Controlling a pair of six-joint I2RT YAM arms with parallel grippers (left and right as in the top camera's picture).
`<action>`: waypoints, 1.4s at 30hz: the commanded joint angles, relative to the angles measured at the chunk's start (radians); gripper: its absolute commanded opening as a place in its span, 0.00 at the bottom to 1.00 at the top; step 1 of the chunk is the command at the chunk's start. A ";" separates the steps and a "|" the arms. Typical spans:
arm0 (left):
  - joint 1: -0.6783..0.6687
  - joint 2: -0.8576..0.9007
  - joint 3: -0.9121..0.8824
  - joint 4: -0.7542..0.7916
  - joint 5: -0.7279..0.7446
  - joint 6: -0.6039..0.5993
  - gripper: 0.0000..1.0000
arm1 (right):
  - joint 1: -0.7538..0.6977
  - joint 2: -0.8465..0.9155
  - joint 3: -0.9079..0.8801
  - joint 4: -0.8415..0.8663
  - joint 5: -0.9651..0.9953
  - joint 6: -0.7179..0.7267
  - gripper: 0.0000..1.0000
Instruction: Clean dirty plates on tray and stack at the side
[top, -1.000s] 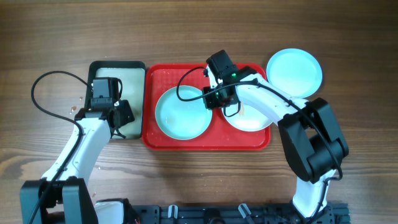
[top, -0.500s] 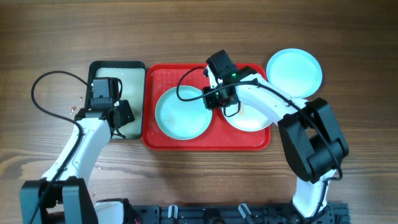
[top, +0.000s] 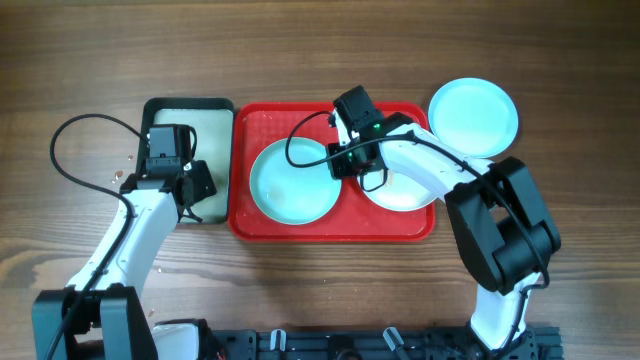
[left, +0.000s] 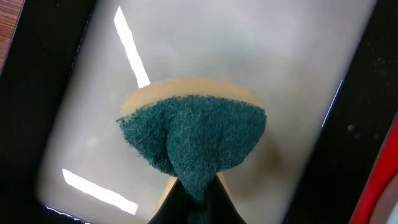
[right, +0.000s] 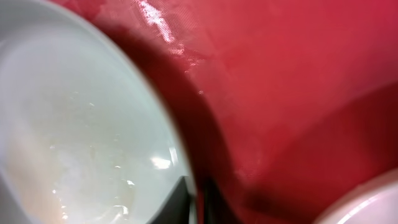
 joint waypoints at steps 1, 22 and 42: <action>0.004 0.005 -0.006 0.004 -0.006 -0.013 0.04 | 0.002 0.000 -0.011 0.011 0.013 0.024 0.04; 0.004 0.005 -0.006 0.009 -0.005 -0.013 0.05 | 0.002 -0.011 0.082 -0.082 0.013 0.018 0.04; 0.004 0.005 -0.006 0.013 0.021 -0.013 0.05 | 0.002 -0.088 0.153 -0.082 0.015 0.016 0.04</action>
